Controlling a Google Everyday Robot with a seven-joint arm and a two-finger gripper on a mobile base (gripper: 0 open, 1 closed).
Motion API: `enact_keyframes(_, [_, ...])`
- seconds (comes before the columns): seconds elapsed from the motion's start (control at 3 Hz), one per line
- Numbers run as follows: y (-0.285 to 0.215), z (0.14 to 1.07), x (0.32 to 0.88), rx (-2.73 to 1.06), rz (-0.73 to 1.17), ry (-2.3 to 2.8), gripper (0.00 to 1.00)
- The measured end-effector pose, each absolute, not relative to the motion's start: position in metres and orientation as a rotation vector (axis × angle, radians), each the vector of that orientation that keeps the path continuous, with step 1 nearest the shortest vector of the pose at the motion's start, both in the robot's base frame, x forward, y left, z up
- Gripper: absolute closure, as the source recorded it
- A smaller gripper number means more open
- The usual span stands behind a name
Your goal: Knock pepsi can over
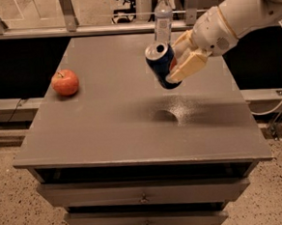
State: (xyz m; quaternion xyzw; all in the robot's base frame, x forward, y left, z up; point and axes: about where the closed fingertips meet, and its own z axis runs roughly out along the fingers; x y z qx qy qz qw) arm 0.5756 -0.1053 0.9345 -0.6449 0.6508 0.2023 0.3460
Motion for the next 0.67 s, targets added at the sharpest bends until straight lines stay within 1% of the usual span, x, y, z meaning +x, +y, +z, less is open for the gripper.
enact_keyframes(0.33, [-0.12,0.919,0.548,-2.111,0.262,1.653,0.97])
enact_keyframes(0.67, [-0.134,0.891,0.539,-2.325,0.061,1.653,0.74])
